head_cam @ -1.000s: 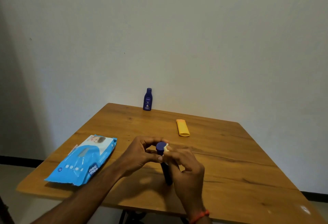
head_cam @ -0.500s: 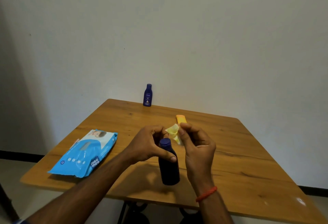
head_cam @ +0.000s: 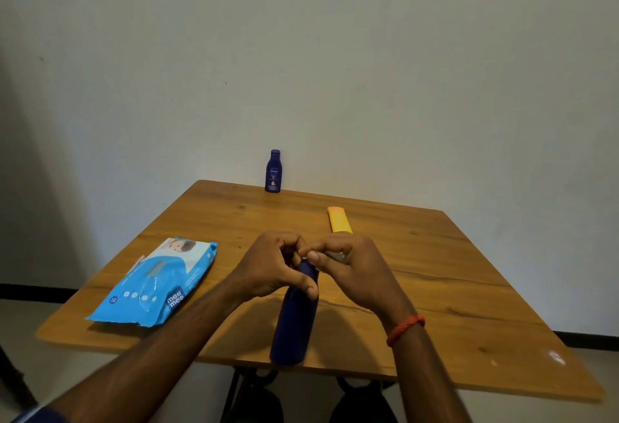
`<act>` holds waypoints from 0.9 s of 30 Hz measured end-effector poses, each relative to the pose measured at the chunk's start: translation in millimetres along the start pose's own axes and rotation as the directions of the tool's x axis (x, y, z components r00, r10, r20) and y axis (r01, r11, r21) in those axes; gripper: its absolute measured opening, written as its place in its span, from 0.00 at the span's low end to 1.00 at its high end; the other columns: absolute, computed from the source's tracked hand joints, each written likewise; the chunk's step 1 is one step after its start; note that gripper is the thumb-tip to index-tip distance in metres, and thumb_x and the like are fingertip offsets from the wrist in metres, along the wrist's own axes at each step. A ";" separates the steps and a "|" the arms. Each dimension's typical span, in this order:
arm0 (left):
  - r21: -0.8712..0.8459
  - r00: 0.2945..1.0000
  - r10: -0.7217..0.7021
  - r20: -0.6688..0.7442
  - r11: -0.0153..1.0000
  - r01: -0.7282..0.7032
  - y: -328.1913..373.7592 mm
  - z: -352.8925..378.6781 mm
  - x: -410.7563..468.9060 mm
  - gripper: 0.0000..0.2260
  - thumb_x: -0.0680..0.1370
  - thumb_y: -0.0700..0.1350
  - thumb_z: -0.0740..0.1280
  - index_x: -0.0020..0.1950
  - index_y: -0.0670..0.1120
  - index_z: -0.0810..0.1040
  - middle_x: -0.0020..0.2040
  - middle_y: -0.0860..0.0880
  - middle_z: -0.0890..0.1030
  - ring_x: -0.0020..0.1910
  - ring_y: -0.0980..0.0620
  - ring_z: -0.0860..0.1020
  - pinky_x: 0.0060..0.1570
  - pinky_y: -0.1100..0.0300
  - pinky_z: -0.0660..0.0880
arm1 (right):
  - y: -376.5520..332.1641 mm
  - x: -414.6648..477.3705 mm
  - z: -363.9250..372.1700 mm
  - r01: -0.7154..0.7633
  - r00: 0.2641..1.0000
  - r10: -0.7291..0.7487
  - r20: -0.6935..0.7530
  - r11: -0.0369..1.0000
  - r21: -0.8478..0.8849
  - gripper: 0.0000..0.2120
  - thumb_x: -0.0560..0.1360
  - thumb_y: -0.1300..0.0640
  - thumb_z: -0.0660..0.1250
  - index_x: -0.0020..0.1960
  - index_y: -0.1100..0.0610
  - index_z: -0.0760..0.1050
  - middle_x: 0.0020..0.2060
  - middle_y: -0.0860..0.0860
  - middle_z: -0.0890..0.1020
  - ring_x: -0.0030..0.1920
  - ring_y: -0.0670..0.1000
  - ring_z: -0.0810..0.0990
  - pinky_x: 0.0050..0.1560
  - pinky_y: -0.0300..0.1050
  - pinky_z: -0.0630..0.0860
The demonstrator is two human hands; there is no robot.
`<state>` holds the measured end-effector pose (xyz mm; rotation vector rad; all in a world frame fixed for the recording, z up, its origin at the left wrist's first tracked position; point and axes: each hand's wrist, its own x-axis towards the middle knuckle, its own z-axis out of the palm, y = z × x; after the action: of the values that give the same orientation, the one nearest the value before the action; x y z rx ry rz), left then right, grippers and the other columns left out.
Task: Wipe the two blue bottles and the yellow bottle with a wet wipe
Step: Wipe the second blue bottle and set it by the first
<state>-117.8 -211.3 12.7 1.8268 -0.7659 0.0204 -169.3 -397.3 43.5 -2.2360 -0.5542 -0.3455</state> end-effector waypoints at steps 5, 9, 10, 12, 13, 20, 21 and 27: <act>-0.139 0.997 -0.028 -0.074 0.990 0.017 -2.1 1.9 1.9 0.17 0.60 0.49 0.80 0.45 0.52 0.81 0.40 0.44 0.82 0.42 0.36 0.80 0.46 0.43 0.80 | 2.8 -6.5 3.2 -0.007 0.999 0.012 -0.040 0.994 0.107 0.12 0.79 0.60 0.65 0.58 0.47 0.81 0.52 0.38 0.80 0.53 0.39 0.78 0.49 0.36 0.78; -0.258 0.979 -0.100 -0.180 0.965 0.051 -8.5 5.8 2.6 0.21 0.64 0.58 0.77 0.54 0.54 0.83 0.48 0.43 0.83 0.47 0.42 0.81 0.49 0.49 0.81 | 7.5 -15.8 16.3 -0.038 0.969 0.086 -0.233 0.979 0.201 0.14 0.75 0.63 0.70 0.57 0.49 0.81 0.51 0.39 0.83 0.54 0.36 0.80 0.53 0.35 0.79; -0.286 0.975 -0.114 -0.193 0.957 0.055 -8.5 6.7 2.9 0.21 0.64 0.62 0.77 0.52 0.54 0.84 0.50 0.44 0.84 0.50 0.44 0.82 0.50 0.52 0.81 | 6.5 -16.8 19.7 -0.030 0.963 0.089 -0.256 0.974 0.224 0.13 0.74 0.63 0.71 0.55 0.49 0.82 0.49 0.39 0.83 0.53 0.36 0.80 0.52 0.32 0.78; -0.304 0.970 -0.138 -0.199 0.950 0.073 -8.7 7.2 3.8 0.25 0.64 0.71 0.73 0.46 0.51 0.85 0.49 0.45 0.84 0.48 0.47 0.82 0.50 0.55 0.80 | 3.7 -17.6 27.6 -0.001 0.965 0.063 -0.253 0.971 0.238 0.13 0.73 0.64 0.72 0.54 0.48 0.81 0.49 0.38 0.82 0.54 0.35 0.79 0.51 0.27 0.74; -0.295 0.969 -0.155 -0.195 0.951 0.093 -9.3 7.6 4.7 0.29 0.64 0.74 0.70 0.43 0.48 0.84 0.46 0.44 0.84 0.45 0.48 0.81 0.49 0.55 0.78 | 3.8 -17.3 31.0 0.011 0.968 0.043 -0.249 0.978 0.211 0.14 0.73 0.64 0.72 0.54 0.48 0.81 0.49 0.39 0.82 0.54 0.35 0.78 0.52 0.26 0.73; -0.213 0.910 -0.316 -0.270 0.941 0.264 -11.1 6.3 3.7 0.33 0.67 0.77 0.62 0.34 0.45 0.74 0.31 0.45 0.73 0.31 0.50 0.71 0.42 0.53 0.71 | 4.0 -30.9 32.7 0.113 0.993 -0.101 -0.064 0.970 0.214 0.13 0.73 0.63 0.72 0.55 0.52 0.84 0.52 0.43 0.84 0.58 0.43 0.80 0.59 0.40 0.76; -0.199 0.899 -0.333 -0.284 0.938 0.284 -10.9 5.9 4.0 0.30 0.70 0.73 0.62 0.34 0.45 0.73 0.31 0.46 0.72 0.30 0.51 0.70 0.42 0.53 0.71 | 4.8 -36.6 32.2 0.098 0.995 -0.097 -0.017 0.961 0.257 0.13 0.73 0.64 0.72 0.54 0.52 0.84 0.52 0.43 0.84 0.59 0.44 0.80 0.60 0.40 0.76; -0.103 0.835 -0.414 -0.363 0.908 0.405 -19.6 6.6 7.0 0.29 0.78 0.63 0.63 0.49 0.35 0.79 0.44 0.36 0.81 0.42 0.44 0.77 0.45 0.55 0.74 | 14.3 -58.3 25.2 -0.069 0.981 0.004 0.196 0.942 0.327 0.09 0.71 0.64 0.74 0.49 0.54 0.86 0.48 0.47 0.85 0.54 0.47 0.82 0.60 0.43 0.77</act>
<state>-104.5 -216.6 -3.8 1.8565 -0.0923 0.0825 -211.2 -402.9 -6.0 -1.9572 -0.6224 -0.0096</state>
